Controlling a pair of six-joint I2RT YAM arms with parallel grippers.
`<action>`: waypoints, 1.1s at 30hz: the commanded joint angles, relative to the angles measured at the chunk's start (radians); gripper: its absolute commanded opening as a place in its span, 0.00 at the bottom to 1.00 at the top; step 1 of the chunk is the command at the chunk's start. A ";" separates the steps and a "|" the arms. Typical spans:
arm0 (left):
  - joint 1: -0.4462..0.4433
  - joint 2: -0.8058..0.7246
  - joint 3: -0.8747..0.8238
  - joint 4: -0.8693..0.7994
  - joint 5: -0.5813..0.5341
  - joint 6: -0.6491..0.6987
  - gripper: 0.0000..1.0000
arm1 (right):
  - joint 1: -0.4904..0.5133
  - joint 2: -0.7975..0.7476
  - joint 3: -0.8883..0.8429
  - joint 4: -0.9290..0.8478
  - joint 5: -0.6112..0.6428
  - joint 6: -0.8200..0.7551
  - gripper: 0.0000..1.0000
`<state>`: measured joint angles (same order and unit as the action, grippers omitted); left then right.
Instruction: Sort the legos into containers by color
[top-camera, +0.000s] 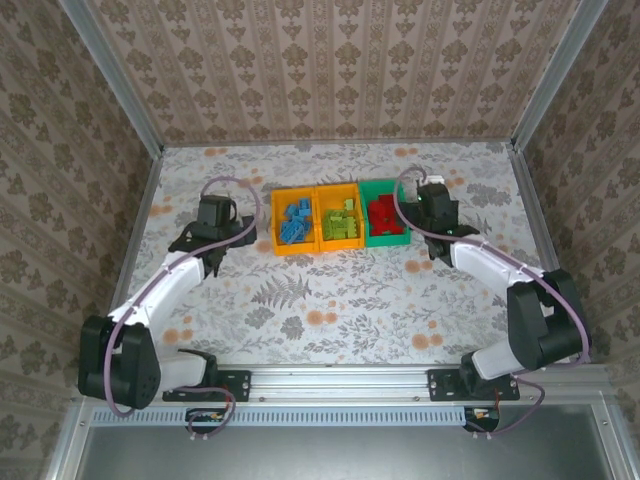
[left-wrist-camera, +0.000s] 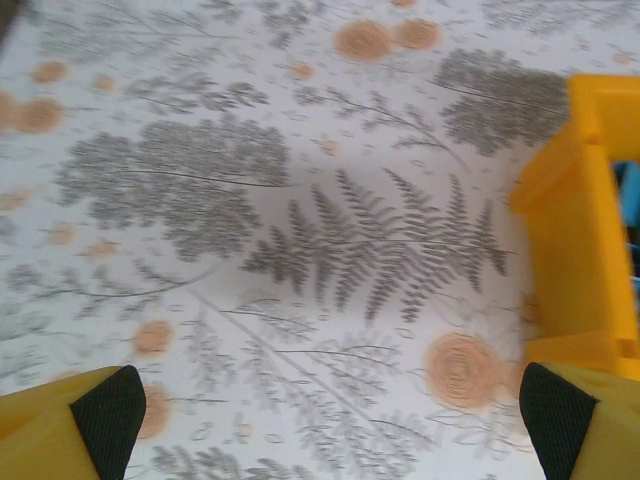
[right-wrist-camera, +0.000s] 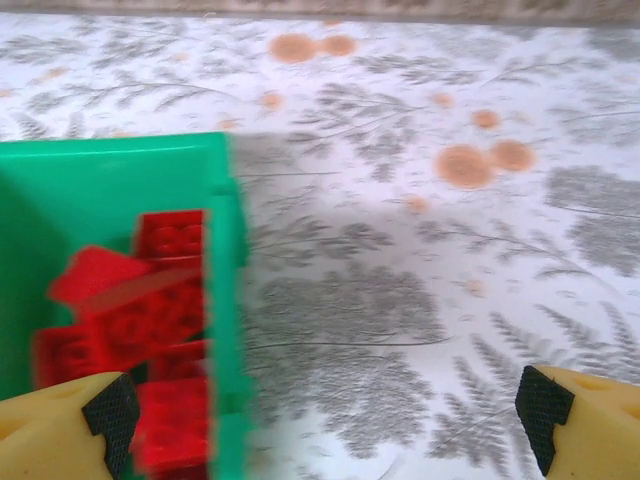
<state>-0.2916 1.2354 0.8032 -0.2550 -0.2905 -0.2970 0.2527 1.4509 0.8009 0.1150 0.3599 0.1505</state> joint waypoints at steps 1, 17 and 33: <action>0.011 -0.054 -0.026 -0.025 -0.229 0.038 1.00 | -0.044 -0.024 -0.117 0.272 0.144 -0.059 1.00; 0.013 -0.203 -0.245 0.210 -0.456 0.191 1.00 | -0.090 -0.164 -0.352 0.507 0.145 -0.134 1.00; 0.033 -0.199 -0.380 0.530 -0.341 0.323 1.00 | -0.187 0.039 -0.368 0.661 -0.094 -0.098 0.97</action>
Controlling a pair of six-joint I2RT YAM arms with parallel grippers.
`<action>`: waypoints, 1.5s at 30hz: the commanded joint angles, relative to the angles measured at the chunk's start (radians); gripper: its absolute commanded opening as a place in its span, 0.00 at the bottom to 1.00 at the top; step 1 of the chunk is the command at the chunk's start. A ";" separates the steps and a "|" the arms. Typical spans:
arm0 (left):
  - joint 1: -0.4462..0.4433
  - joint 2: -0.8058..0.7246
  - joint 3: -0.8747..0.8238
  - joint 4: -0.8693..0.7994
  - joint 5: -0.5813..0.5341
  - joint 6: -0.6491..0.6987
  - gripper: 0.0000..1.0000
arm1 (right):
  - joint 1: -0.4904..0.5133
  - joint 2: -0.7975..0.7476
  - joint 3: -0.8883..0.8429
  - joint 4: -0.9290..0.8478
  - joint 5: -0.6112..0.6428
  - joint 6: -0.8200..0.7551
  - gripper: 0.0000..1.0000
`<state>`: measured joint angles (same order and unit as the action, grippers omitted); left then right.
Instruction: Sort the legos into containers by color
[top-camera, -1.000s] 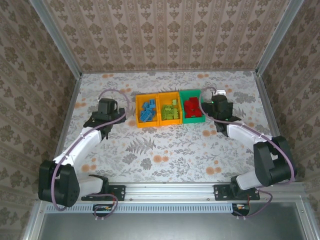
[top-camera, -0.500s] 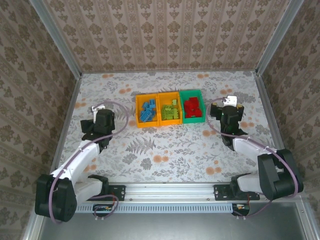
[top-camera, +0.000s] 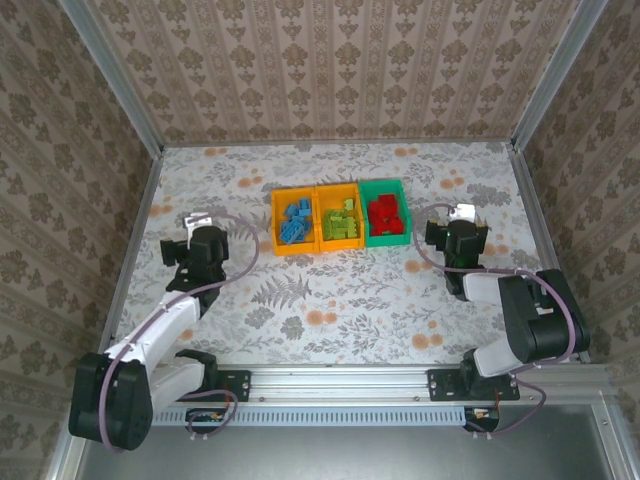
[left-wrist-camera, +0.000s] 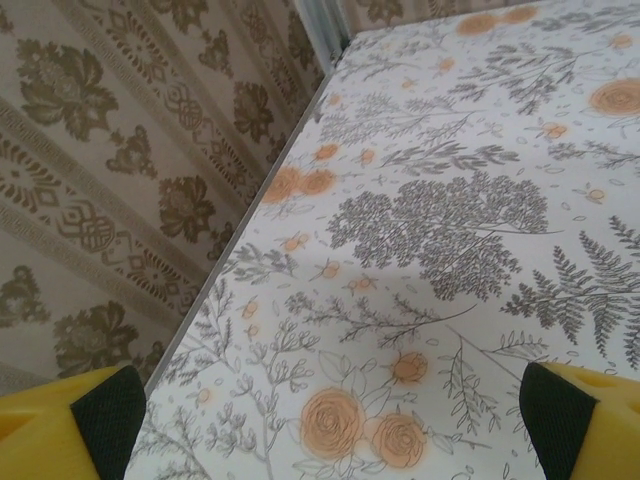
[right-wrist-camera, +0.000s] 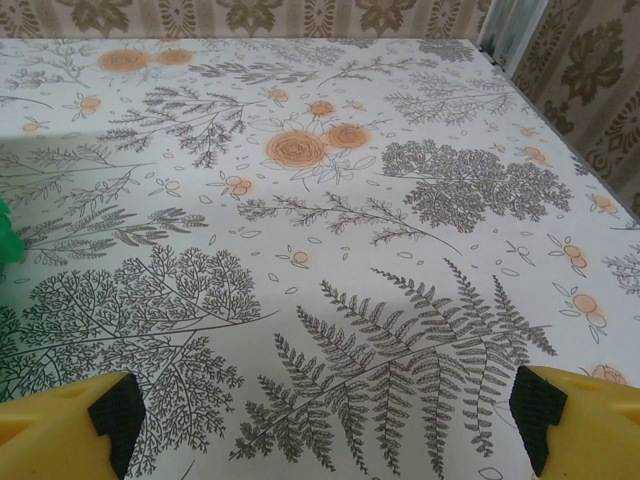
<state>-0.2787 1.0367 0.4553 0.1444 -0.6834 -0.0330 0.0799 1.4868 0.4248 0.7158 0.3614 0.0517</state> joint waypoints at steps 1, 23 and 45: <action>0.031 0.010 -0.040 0.157 0.077 0.068 1.00 | -0.025 0.019 -0.012 0.100 -0.134 -0.002 0.98; 0.281 0.474 -0.035 0.658 0.647 0.045 1.00 | -0.051 0.041 -0.021 0.143 -0.241 -0.016 1.00; 0.257 0.499 -0.047 0.704 0.651 0.083 1.00 | -0.051 0.041 -0.023 0.146 -0.240 -0.016 1.00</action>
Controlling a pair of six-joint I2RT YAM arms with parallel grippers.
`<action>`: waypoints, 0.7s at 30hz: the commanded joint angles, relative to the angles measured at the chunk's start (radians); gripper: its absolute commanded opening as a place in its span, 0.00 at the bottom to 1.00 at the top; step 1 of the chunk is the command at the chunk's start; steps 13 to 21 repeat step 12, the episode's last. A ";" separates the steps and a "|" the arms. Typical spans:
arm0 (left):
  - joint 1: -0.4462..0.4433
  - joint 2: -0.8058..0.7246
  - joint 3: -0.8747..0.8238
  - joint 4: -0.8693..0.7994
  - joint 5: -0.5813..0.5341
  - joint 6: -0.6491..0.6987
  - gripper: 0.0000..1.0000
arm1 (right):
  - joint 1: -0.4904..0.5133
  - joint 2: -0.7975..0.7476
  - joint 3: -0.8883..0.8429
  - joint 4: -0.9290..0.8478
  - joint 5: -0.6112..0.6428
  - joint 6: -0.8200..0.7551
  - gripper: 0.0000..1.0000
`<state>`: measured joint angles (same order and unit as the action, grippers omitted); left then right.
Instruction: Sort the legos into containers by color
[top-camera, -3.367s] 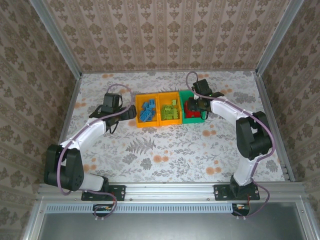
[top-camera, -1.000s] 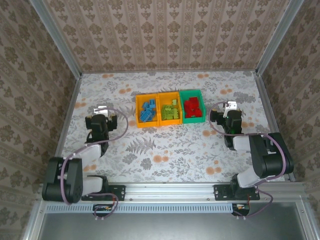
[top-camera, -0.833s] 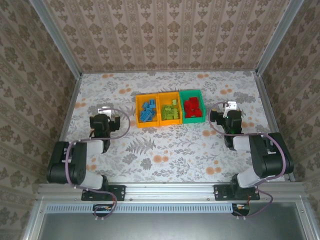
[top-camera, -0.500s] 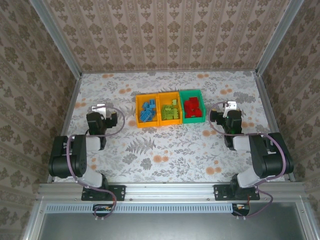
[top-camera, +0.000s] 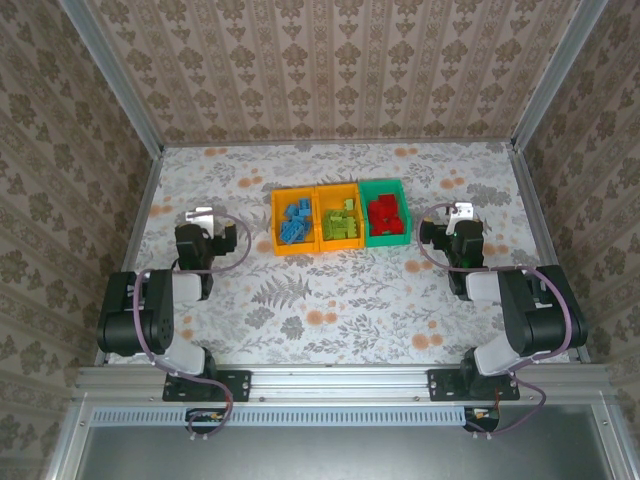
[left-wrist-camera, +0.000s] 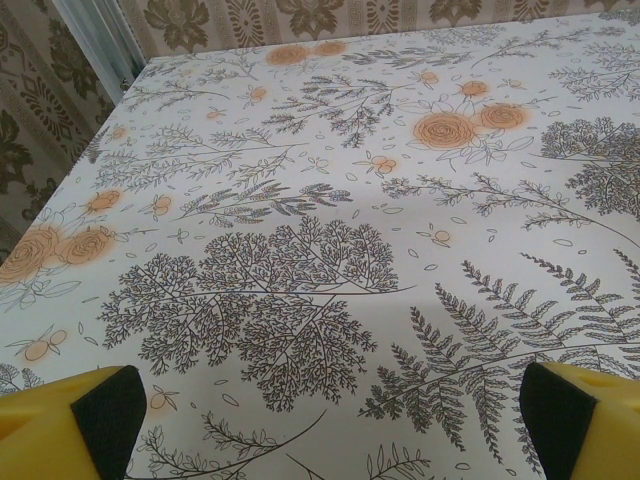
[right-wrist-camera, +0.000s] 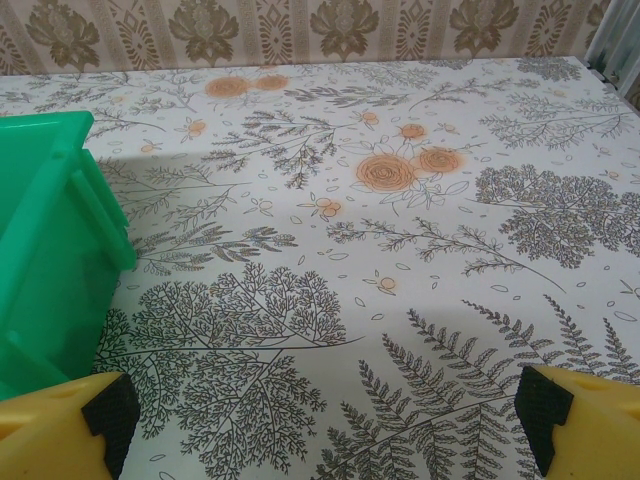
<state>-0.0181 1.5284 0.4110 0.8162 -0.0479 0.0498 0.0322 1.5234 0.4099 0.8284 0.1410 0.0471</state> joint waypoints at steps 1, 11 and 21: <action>-0.003 0.007 -0.003 0.032 0.016 -0.001 1.00 | -0.002 0.003 -0.008 0.033 -0.020 -0.012 1.00; -0.003 0.007 -0.003 0.032 0.016 -0.001 1.00 | -0.003 0.003 -0.006 0.031 -0.021 -0.011 1.00; -0.003 0.006 -0.003 0.032 0.016 -0.001 1.00 | -0.003 0.004 -0.006 0.031 -0.021 -0.011 1.00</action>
